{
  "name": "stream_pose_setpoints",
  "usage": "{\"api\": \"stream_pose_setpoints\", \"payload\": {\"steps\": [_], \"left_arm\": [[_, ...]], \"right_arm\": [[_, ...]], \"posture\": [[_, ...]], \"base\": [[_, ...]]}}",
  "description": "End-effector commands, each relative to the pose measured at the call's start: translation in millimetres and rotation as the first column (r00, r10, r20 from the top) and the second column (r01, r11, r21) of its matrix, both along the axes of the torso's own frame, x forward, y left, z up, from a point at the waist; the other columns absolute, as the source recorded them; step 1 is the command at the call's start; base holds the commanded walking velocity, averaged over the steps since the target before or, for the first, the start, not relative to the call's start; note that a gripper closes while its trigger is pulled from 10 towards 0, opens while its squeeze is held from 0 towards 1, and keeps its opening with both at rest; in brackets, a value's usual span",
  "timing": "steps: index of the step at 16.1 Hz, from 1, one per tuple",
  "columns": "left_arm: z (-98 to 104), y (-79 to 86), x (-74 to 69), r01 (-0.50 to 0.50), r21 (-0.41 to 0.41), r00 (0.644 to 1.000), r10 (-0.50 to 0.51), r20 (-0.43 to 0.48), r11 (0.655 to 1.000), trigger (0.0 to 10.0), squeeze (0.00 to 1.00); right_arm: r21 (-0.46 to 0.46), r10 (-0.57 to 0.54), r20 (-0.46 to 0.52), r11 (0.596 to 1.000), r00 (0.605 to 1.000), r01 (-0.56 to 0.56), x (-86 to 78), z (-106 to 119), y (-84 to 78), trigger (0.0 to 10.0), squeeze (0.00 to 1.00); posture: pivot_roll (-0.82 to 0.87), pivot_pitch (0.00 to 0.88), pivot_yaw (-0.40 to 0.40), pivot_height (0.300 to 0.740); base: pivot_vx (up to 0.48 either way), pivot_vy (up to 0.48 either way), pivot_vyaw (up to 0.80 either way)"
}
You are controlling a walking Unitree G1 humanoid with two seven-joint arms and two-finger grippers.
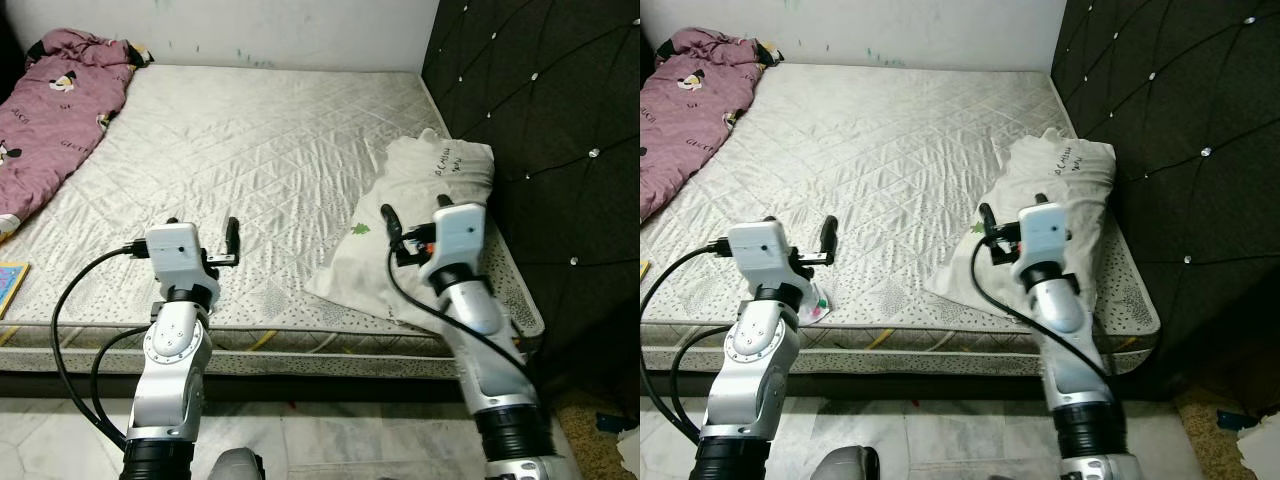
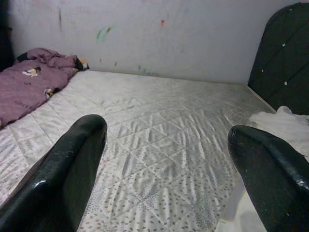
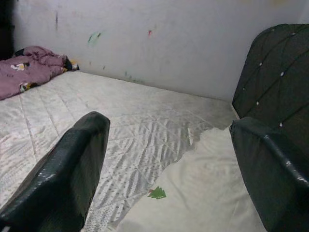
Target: Clean up the room
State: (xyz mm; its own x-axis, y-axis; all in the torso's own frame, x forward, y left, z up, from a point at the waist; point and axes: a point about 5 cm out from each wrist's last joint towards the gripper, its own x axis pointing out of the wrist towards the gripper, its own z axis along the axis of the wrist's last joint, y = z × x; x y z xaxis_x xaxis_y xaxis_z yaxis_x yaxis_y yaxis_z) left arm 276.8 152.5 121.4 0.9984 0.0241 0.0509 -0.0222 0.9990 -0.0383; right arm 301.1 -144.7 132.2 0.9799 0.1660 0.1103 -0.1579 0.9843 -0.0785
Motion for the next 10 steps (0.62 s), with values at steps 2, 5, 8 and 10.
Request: {"api": "stream_pose_setpoints", "payload": {"steps": [2,5,8,10], "left_arm": [[3.3,-0.5,-1.4,0.019,0.005,1.000,-0.019,0.004,1.000,10.0,0.00],[2.7,0.9,-1.8,0.012,-0.008,1.000,-0.012,-0.003,1.000,10.0,0.00],[4.3,1.6,0.0,0.007,-0.008,1.000,-0.007,0.003,1.000,10.0,0.00],[3.7,0.5,-0.2,0.010,-0.008,1.000,-0.010,0.001,1.000,10.0,0.00]], "right_arm": [[0.027,-0.034,-0.020,0.999,0.999,0.034,-3.1,-1.4,-6.6,10.0,0.00],[0.037,-0.001,-0.022,0.999,1.000,0.002,-6.7,-0.7,-1.4,10.0,0.00],[0.022,0.018,-0.019,1.000,1.000,-0.017,-3.4,1.6,1.3,10.0,0.00],[0.014,0.017,-0.019,1.000,1.000,-0.017,-2.2,1.3,-0.8,10.0,0.00]], "posture": [[-0.01,0.000,-0.038,0.740],[0.00,0.000,-0.052,0.740],[-0.01,0.000,-0.055,0.740],[-0.01,0.000,-0.050,0.740]], "base": [[0.000,0.000,0.00],[0.000,0.241,0.00],[0.000,0.401,0.00],[0.000,0.000,0.00]]}}
